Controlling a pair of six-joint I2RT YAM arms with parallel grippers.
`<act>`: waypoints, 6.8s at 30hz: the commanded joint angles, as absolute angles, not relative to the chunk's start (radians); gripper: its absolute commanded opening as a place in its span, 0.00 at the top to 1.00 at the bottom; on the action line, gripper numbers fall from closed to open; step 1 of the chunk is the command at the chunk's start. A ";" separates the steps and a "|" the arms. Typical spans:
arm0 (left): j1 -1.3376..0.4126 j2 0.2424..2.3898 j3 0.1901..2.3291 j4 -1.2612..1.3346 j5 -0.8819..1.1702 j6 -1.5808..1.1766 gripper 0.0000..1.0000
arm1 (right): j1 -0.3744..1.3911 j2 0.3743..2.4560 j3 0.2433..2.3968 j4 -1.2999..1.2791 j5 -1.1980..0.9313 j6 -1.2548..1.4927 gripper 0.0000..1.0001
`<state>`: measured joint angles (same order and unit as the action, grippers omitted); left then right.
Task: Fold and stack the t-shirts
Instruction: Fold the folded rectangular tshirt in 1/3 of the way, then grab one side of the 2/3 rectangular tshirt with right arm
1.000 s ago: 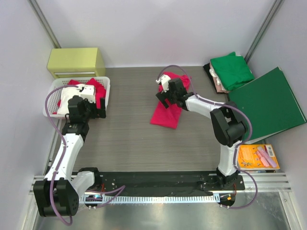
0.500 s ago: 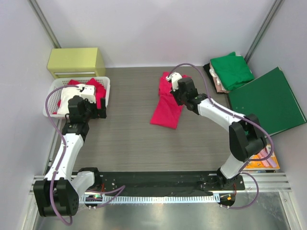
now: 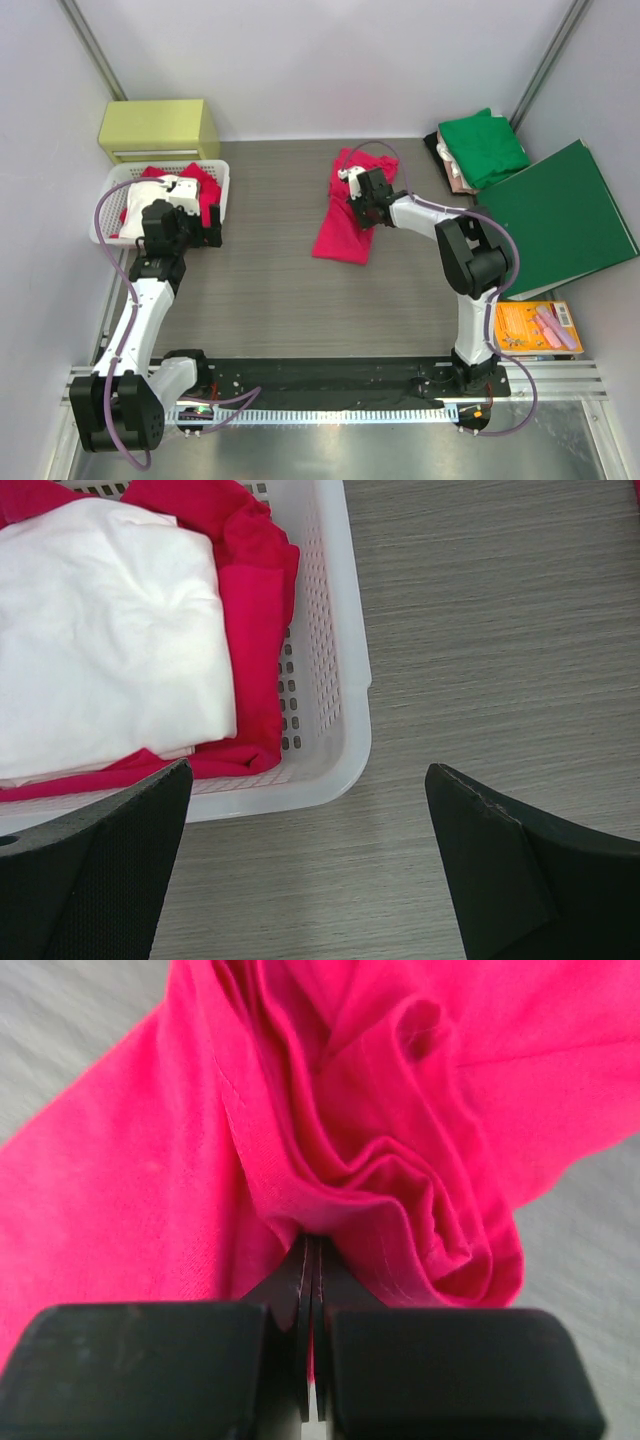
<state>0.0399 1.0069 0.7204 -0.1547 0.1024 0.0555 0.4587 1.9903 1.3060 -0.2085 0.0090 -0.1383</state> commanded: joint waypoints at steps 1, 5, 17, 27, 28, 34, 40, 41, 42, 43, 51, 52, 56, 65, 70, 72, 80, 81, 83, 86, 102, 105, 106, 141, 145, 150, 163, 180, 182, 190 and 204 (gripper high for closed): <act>0.046 0.988 0.762 -0.153 0.115 0.051 0.00 | 0.460 2.054 1.365 -0.228 -0.035 -0.115 0.99; 0.046 1.002 0.764 -0.152 0.118 0.051 0.00 | 0.459 2.017 1.348 -0.227 -0.043 -0.117 0.99; 0.046 1.012 0.765 -0.155 0.127 0.048 0.00 | 0.460 1.761 1.299 -0.216 -0.075 -0.110 0.99; 0.044 1.034 0.772 -0.150 0.135 0.043 0.00 | 0.472 1.747 1.244 -0.236 -0.115 -0.113 0.99; 0.046 1.032 0.773 -0.153 0.137 0.041 0.00 | 0.472 1.775 1.250 -0.235 -0.109 -0.123 0.99; 0.046 1.006 0.762 -0.158 0.129 0.048 0.00 | 0.466 1.838 1.342 -0.209 -0.080 -0.164 0.99; 0.046 1.017 0.764 -0.156 0.132 0.048 0.00 | 0.471 1.740 1.328 -0.225 -0.164 -0.137 0.99; 0.046 1.022 0.765 -0.156 0.133 0.051 0.00 | 0.471 1.717 1.324 -0.244 -0.170 -0.140 0.93; 0.046 1.022 0.765 -0.158 0.133 0.049 0.00 | 0.471 1.707 1.319 -0.255 -0.193 -0.153 0.54; 0.046 1.022 0.765 -0.156 0.135 0.048 0.00 | 0.472 1.700 1.309 -0.261 -0.196 -0.155 0.40; 0.046 1.026 0.765 -0.152 0.132 0.049 0.00 | 0.480 1.733 1.292 -0.275 -0.173 -0.167 0.99; 0.046 1.026 0.765 -0.152 0.132 0.049 0.00 | 0.480 1.741 1.296 -0.272 -0.173 -0.169 0.99; 0.046 1.028 0.764 -0.152 0.130 0.052 0.00 | 0.480 1.789 1.328 -0.281 -0.178 -0.170 0.99; 0.046 1.029 0.762 -0.152 0.129 0.055 0.00 | 0.492 1.916 1.382 -0.295 -0.173 -0.184 0.15; 0.046 1.029 0.764 -0.152 0.127 0.058 0.00 | 0.502 2.006 1.422 -0.328 -0.167 -0.190 0.14; 0.046 1.029 0.764 -0.150 0.124 0.060 0.00 | 0.509 2.028 1.417 -0.336 -0.182 -0.189 0.14; 0.046 1.034 0.767 -0.143 0.118 0.064 0.00 | 0.612 1.974 1.329 -0.428 -0.225 -0.230 0.14; 0.046 1.035 0.767 -0.143 0.115 0.066 0.00 | 0.623 1.959 1.290 -0.436 -0.238 -0.235 0.14; 0.046 1.029 0.765 -0.144 0.112 0.071 0.00 | 0.650 1.905 1.237 -0.477 -0.278 -0.267 0.14; 0.045 1.028 0.765 -0.141 0.109 0.071 0.00 | 0.689 1.835 1.180 -0.538 -0.334 -0.307 0.14; 0.046 1.048 0.770 -0.144 0.112 0.066 0.00 | 0.726 1.542 1.035 -0.610 -0.366 -0.417 0.00; 0.046 1.051 0.770 -0.147 0.110 0.066 0.00 | 0.732 1.482 1.109 -0.676 -0.417 -0.428 0.00; 0.046 1.048 0.769 -0.147 0.112 0.066 0.00 | 0.732 1.468 1.168 -0.699 -0.435 -0.431 0.00; -0.160 1.009 0.792 -0.210 -0.031 0.172 0.00 | 0.915 1.172 0.913 -0.799 -0.341 -0.546 0.04; -0.141 0.997 0.767 -0.207 -0.014 0.166 0.00 | 1.021 1.244 0.904 -0.746 -0.236 -0.558 0.04; -0.117 0.997 0.773 -0.209 -0.015 0.157 0.00 | 1.115 1.376 0.926 -0.654 -0.135 -0.554 0.06; -0.104 0.942 0.772 -0.230 0.026 0.133 0.00 | 1.127 1.480 0.922 -0.520 -0.068 -0.569 0.12; -0.100 0.930 0.773 -0.252 0.034 0.129 0.00 | 1.060 1.555 0.847 -0.419 -0.063 -0.597 0.17; -0.100 0.931 0.775 -0.253 0.035 0.126 0.00 | 1.049 1.555 0.847 -0.419 -0.071 -0.601 0.18; -0.098 0.931 0.784 -0.261 0.038 0.123 0.00 | 1.046 1.555 0.851 -0.416 -0.097 -0.592 0.71; -0.098 0.945 0.764 -0.253 0.046 0.133 0.00 | 1.046 1.359 0.968 -0.528 -0.056 -0.584 0.99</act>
